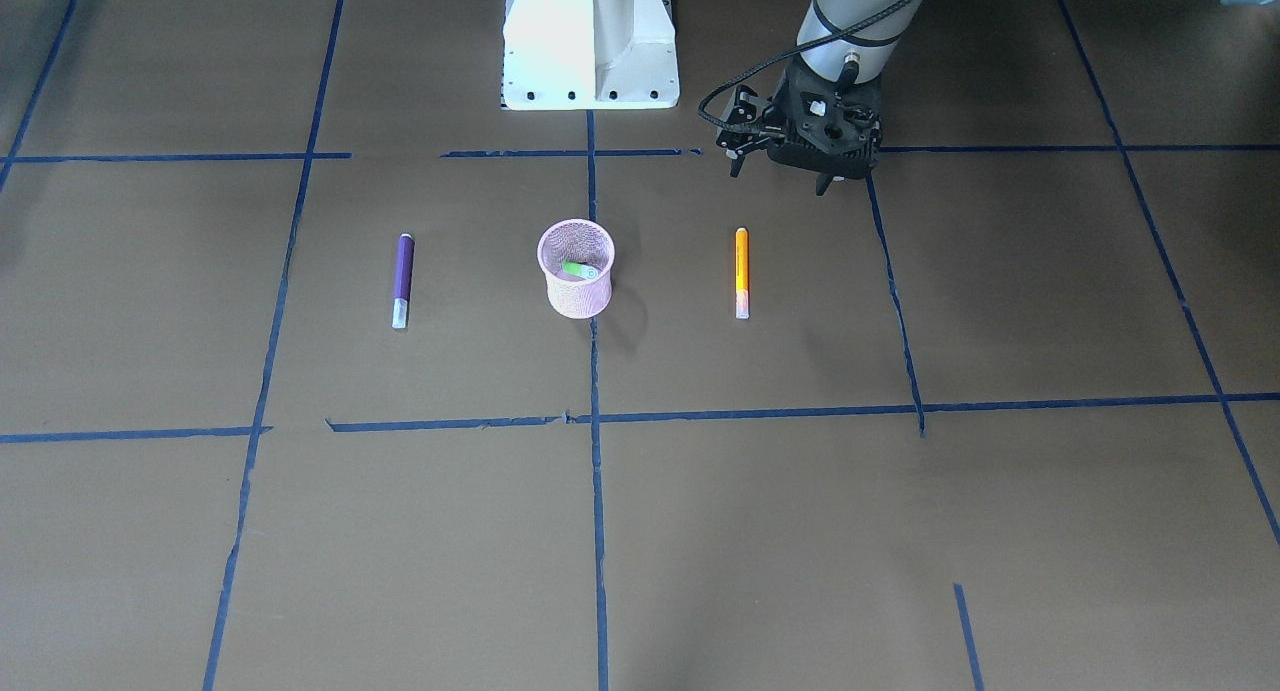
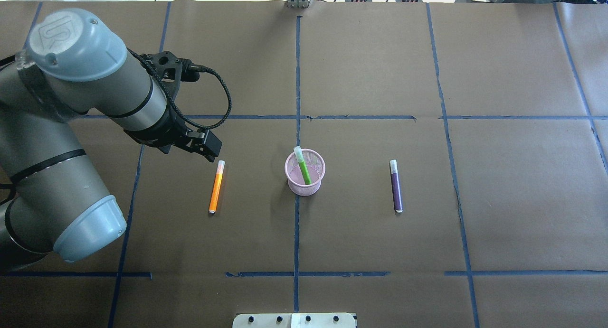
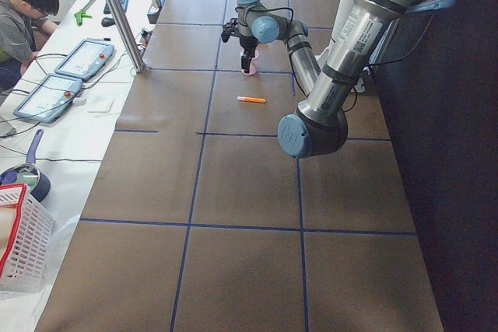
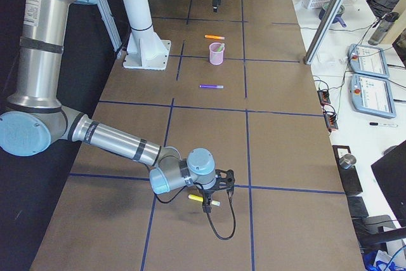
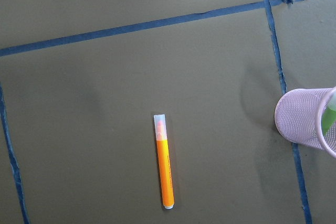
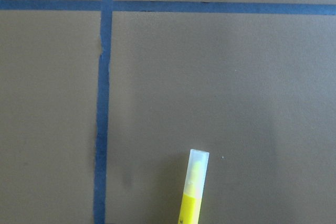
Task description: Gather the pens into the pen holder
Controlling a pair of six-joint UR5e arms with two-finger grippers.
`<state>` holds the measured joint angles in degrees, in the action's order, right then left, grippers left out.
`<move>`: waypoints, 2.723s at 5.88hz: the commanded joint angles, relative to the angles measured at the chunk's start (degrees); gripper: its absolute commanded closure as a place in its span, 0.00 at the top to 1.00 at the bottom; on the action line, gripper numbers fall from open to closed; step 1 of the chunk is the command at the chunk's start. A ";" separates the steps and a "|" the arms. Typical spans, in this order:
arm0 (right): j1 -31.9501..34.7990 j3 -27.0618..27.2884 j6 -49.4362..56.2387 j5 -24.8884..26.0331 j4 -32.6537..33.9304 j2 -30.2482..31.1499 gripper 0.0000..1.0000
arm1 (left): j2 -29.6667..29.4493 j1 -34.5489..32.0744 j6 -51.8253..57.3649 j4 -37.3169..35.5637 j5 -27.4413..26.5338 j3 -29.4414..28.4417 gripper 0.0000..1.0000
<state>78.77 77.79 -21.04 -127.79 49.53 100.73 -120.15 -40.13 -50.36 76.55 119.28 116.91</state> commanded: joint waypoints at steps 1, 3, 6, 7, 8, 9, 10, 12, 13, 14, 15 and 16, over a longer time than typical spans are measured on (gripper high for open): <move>-1.41 -3.08 -0.14 0.26 0.12 -1.85 1.00 | 0.09 0.05 0.09 0.00 -0.01 -0.11 1.00; -2.64 -5.26 -0.14 0.17 0.13 -3.78 0.99 | 0.00 0.05 0.00 0.00 -0.01 -0.02 1.00; -3.44 -6.34 -0.23 -0.26 -0.14 -4.58 0.82 | 0.00 0.05 0.09 0.09 -0.01 -0.11 1.00; -3.53 -6.34 -0.14 -0.35 -0.31 -4.06 0.54 | 0.00 0.05 0.09 0.09 -0.01 -0.02 1.00; -3.53 -6.34 -0.14 -0.36 -0.32 -3.79 0.42 | 0.00 0.05 0.09 0.09 -0.01 -0.02 1.00; -3.53 -6.25 -0.06 -0.36 -0.49 -2.83 0.36 | 0.00 0.05 0.09 0.09 -0.01 -0.02 1.00; -3.53 -6.16 0.12 -0.36 -0.58 -2.39 0.36 | 0.00 -0.03 0.09 0.09 -0.01 -0.02 1.00; -3.53 -5.99 0.03 -0.36 -2.85 -2.30 0.07 | 0.00 0.05 0.09 0.09 -0.01 0.07 1.00; -3.44 -4.85 -0.14 -0.70 -3.13 -2.47 0.00 | 0.00 0.05 0.09 0.09 -0.10 0.07 1.00; -3.36 -1.19 -0.14 -0.71 -2.95 -2.30 0.00 | 0.00 0.05 0.09 0.00 -0.01 -0.02 1.00; -2.92 3.89 -0.14 -0.71 -3.04 -1.51 0.00 | 0.00 0.05 0.09 0.09 -0.01 -0.02 1.00; -3.00 9.69 0.03 -0.53 -3.74 -1.68 0.00 | 0.09 0.05 0.17 0.09 -0.10 -0.11 1.00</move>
<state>75.71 82.01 -21.13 -128.44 46.30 98.99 -120.12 -40.08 -50.25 76.62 119.24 116.87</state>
